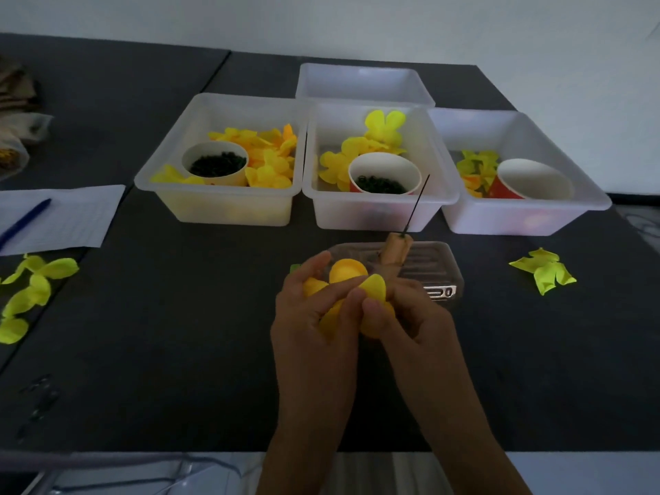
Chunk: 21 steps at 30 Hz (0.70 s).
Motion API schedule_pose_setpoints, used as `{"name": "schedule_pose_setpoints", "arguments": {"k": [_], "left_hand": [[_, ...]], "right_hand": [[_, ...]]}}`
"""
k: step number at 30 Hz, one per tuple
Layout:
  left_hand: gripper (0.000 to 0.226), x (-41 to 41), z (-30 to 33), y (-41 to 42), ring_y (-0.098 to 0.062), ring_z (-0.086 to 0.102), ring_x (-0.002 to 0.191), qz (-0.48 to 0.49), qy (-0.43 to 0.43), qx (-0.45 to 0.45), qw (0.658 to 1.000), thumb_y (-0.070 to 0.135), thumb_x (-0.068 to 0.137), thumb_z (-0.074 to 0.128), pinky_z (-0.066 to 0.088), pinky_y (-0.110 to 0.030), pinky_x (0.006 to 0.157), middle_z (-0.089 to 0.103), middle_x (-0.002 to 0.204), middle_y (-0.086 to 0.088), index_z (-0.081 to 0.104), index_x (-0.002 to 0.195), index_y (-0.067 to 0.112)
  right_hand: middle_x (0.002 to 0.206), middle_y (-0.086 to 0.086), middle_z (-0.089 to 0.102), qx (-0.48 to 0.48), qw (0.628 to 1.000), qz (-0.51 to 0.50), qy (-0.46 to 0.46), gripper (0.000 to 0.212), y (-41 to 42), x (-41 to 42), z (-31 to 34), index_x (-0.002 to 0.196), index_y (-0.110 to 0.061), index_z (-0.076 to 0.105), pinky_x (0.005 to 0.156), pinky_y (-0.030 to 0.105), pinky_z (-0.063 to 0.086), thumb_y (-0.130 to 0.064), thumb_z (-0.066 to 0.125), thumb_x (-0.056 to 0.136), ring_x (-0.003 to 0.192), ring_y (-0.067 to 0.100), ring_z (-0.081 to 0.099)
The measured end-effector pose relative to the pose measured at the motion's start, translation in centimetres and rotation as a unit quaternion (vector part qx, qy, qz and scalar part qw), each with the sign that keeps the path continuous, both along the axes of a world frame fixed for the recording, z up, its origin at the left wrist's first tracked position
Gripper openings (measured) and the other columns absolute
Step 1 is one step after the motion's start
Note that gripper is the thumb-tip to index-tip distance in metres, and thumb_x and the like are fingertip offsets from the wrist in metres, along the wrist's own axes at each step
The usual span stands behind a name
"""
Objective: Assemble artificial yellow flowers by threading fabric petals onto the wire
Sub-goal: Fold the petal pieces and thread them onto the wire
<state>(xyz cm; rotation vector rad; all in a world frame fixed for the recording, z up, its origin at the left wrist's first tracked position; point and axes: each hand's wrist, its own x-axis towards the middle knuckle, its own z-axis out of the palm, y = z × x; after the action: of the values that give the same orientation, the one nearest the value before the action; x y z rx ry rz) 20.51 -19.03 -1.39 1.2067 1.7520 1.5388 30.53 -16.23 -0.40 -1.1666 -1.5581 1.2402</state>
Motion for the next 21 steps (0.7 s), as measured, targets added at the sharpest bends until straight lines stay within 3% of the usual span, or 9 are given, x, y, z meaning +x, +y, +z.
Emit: {"name": "schedule_pose_setpoints", "arguments": {"k": [3,6,9,11,13,17,21], "left_hand": [[0.019,0.1,-0.6,-0.4,-0.008,0.046,0.128,-0.02,0.046,0.029,0.998,0.049,0.1,0.04,0.047,-0.027,0.099,0.044,0.146,0.008,0.059,0.103,0.046],[0.03,0.0,-1.1,-0.7,0.0,0.041,0.131,-0.06,0.082,0.044,0.994,0.049,0.096,0.043,0.038,-0.008,0.099,0.039,0.149,0.009,0.051,0.125,0.046],[0.042,-0.5,-1.3,-0.7,0.005,0.037,0.131,-0.093,0.104,0.022,0.99,0.058,0.085,0.053,0.032,-0.001,0.098,0.037,0.147,0.018,0.044,0.125,0.052],[0.049,-0.8,-1.5,-0.6,0.002,0.042,0.129,-0.099,0.13,0.021,0.986,0.058,0.081,0.068,0.033,0.0,0.097,0.044,0.142,0.015,0.048,0.124,0.044],[0.048,-0.9,-1.5,-0.6,0.002,0.044,0.126,-0.098,0.142,0.023,0.985,0.056,0.08,0.067,0.035,-0.001,0.095,0.048,0.139,0.015,0.052,0.123,0.038],[0.027,-0.6,-0.9,-0.5,0.009,0.048,0.118,-0.085,0.072,0.033,0.993,0.057,0.084,0.061,0.043,-0.007,0.089,0.052,0.128,0.024,0.056,0.105,0.041],[0.036,0.1,-1.0,-0.5,-0.003,0.057,0.11,-0.067,-0.084,-0.015,0.994,0.052,0.071,0.062,0.054,-0.033,0.086,0.06,0.118,0.017,0.061,0.091,0.022]], "right_hand": [[0.101,-0.001,0.07,-0.099,0.991,0.001,0.086,0.016,-0.1,0.2,-0.1,0.077,-0.03,0.074,0.074,0.017,0.052,-0.04,0.062,0.073,0.093,0.009,0.066],[0.103,0.001,0.072,-0.141,0.983,-0.026,0.112,0.026,0.1,0.6,-0.6,0.084,-0.022,0.074,0.082,0.031,0.053,-0.04,0.063,0.07,0.099,0.018,0.067],[0.099,0.007,0.074,-0.156,0.978,-0.04,0.128,0.042,0.2,0.7,-0.8,0.094,-0.013,0.071,0.086,0.044,0.054,-0.045,0.063,0.069,0.097,0.026,0.069],[0.096,0.007,0.074,-0.147,0.979,-0.05,0.136,0.042,0.2,0.7,-0.7,0.089,-0.014,0.072,0.08,0.039,0.058,-0.048,0.062,0.067,0.092,0.024,0.07],[0.097,0.005,0.073,-0.131,0.981,-0.059,0.134,0.037,0.1,0.6,-0.5,0.081,-0.02,0.075,0.071,0.029,0.059,-0.051,0.061,0.066,0.088,0.019,0.07],[0.098,0.001,0.071,-0.12,0.982,-0.072,0.125,0.039,0.1,0.3,-0.8,0.084,-0.019,0.071,0.067,0.024,0.057,-0.052,0.059,0.067,0.09,0.015,0.068],[0.096,0.002,0.07,-0.104,0.985,-0.074,0.115,0.041,0.0,0.2,-1.2,0.088,-0.017,0.068,0.067,0.018,0.055,-0.052,0.056,0.07,0.088,0.013,0.067]]}}
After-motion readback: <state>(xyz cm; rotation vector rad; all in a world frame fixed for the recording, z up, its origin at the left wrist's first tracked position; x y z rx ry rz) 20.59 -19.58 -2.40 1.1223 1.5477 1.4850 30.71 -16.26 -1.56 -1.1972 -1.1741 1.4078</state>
